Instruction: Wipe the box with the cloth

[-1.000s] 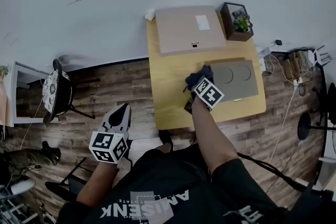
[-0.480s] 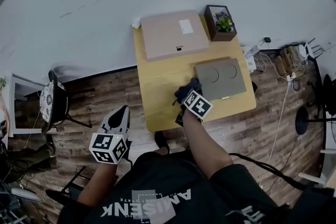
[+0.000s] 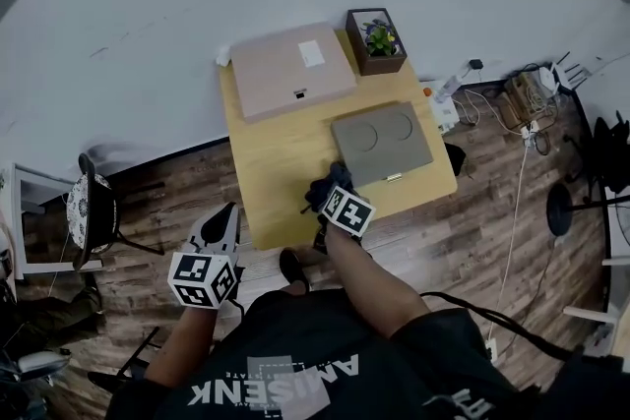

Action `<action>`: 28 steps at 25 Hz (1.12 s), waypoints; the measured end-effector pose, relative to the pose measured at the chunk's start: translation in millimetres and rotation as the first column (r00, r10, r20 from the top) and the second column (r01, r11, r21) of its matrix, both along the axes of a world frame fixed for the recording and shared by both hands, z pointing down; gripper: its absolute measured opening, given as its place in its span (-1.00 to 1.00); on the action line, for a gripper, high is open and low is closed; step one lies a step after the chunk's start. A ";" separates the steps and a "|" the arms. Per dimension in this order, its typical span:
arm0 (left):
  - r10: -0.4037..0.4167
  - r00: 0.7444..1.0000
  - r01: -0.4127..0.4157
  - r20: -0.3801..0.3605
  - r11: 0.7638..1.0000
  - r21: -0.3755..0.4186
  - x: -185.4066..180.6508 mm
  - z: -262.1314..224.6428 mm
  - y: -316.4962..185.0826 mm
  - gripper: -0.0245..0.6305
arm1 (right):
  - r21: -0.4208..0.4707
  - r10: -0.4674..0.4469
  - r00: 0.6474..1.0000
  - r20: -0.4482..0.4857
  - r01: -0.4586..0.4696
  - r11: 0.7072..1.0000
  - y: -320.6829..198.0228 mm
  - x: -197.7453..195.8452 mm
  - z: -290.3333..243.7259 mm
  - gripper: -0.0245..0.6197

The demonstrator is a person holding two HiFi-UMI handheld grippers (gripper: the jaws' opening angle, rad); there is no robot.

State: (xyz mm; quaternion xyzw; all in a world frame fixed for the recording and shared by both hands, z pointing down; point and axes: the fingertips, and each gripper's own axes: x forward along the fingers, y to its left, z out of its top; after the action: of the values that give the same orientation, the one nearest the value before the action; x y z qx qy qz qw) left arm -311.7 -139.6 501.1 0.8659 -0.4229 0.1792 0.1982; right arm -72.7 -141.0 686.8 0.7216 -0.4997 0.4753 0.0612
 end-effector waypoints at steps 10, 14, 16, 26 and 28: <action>0.037 0.999 -0.037 0.011 0.999 0.006 37.4 -4.9 10.4 -0.92 | -0.012 -0.107 0.994 -0.016 0.107 0.994 26.4 6.4 -2.2 -0.70; 0.040 0.999 -0.040 -0.019 0.999 -0.004 50.9 -10.4 16.7 -0.92 | 0.001 -0.185 0.982 -0.028 0.185 0.983 38.0 4.4 -7.4 -0.70; 0.055 0.998 -0.055 -0.022 0.999 0.004 60.5 -15.2 18.0 -0.92 | 0.021 -0.254 0.966 -0.043 0.255 0.967 39.6 2.1 -13.2 -0.71; 0.072 0.997 -0.070 -0.041 0.996 0.051 87.9 -39.7 12.9 -0.92 | 0.102 -0.435 0.899 -0.049 0.438 0.893 52.1 22.2 -65.2 -0.70; 0.074 0.996 -0.072 -0.044 0.996 0.054 91.3 -43.8 9.9 -0.92 | 0.134 -0.495 0.861 -0.121 0.508 0.851 49.9 30.0 -86.4 -0.70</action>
State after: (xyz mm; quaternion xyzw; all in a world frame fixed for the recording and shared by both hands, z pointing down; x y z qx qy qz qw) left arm -220.4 -129.7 457.3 0.8895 -0.3908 0.1554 0.1786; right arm -42.6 -91.1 600.4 0.5876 -0.7044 0.3710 0.1448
